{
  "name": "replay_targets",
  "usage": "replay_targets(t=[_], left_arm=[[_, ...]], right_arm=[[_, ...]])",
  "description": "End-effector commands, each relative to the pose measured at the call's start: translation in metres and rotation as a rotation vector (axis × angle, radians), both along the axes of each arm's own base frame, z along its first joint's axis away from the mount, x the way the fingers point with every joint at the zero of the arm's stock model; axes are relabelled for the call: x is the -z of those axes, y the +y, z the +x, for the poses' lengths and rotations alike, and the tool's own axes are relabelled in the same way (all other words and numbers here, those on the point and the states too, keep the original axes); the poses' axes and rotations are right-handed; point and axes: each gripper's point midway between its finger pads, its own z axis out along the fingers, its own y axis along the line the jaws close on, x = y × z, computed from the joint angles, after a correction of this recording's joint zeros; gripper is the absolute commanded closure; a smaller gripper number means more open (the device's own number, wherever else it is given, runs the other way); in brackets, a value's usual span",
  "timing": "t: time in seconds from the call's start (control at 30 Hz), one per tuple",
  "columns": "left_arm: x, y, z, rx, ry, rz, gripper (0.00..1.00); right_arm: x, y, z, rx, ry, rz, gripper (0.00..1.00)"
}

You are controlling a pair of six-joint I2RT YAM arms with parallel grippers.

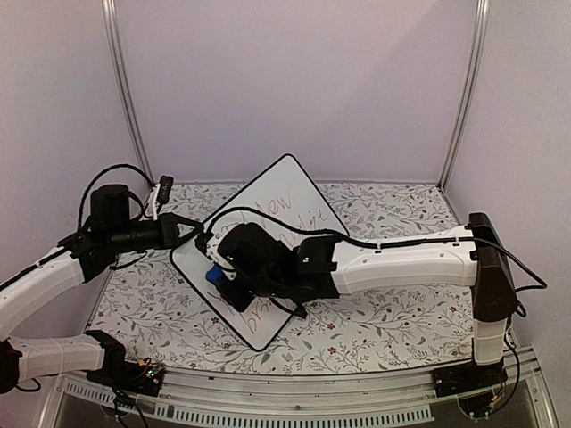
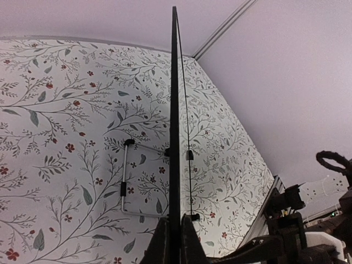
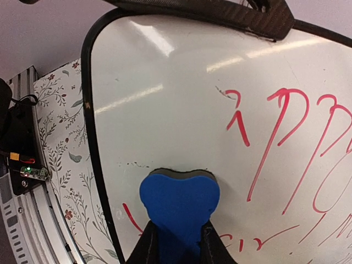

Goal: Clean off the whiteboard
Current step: Erase the whiteboard at the center of the board.

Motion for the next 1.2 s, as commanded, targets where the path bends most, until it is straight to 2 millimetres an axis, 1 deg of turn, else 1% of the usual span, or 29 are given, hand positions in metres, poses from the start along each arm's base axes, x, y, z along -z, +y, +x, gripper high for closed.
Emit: replay_targets(t=[0.0,0.07,0.13,0.23,0.43,0.57,0.67,0.7,0.9,1.07,1.17], left_arm=[[-0.025,-0.013,-0.007,0.083,-0.097,-0.045,1.0],[-0.025,-0.013,-0.008,0.084,-0.095,-0.046,1.0],[-0.025,-0.014,-0.008,0.085,-0.095,-0.047,1.0],[-0.025,-0.013,-0.008,0.084,-0.094,-0.048,1.0],[-0.026,-0.013,-0.008,0.085,-0.096,-0.048,1.0],[-0.025,-0.013,-0.008,0.085,-0.093,-0.047,1.0],[-0.025,-0.014,-0.008,0.087,-0.094,-0.048,1.0],[-0.025,-0.014,-0.008,0.088,-0.093,-0.048,1.0],[-0.025,-0.014,-0.008,0.09,-0.091,-0.049,1.0],[-0.025,-0.014,-0.009,0.089,-0.093,-0.05,1.0],[-0.025,-0.013,-0.009,0.087,-0.093,-0.048,1.0]], right_arm=[[0.031,-0.013,-0.02,-0.062,0.032,-0.109,0.94],[0.031,-0.013,-0.022,-0.073,0.036,-0.101,0.94],[0.027,-0.012,-0.025,-0.083,0.037,-0.086,0.94],[0.019,-0.008,-0.024,-0.089,0.027,-0.057,0.94],[-0.005,0.009,-0.018,-0.093,-0.018,-0.009,0.94],[-0.01,0.021,-0.012,-0.086,-0.048,0.001,0.94],[-0.014,0.028,-0.011,-0.094,-0.057,0.016,0.94],[-0.018,0.03,-0.01,-0.093,-0.063,0.027,0.94],[-0.027,0.041,0.003,-0.056,-0.101,0.047,0.94],[-0.043,0.051,0.014,-0.051,-0.143,0.079,0.94],[-0.048,0.053,0.022,-0.037,-0.16,0.086,0.94]])
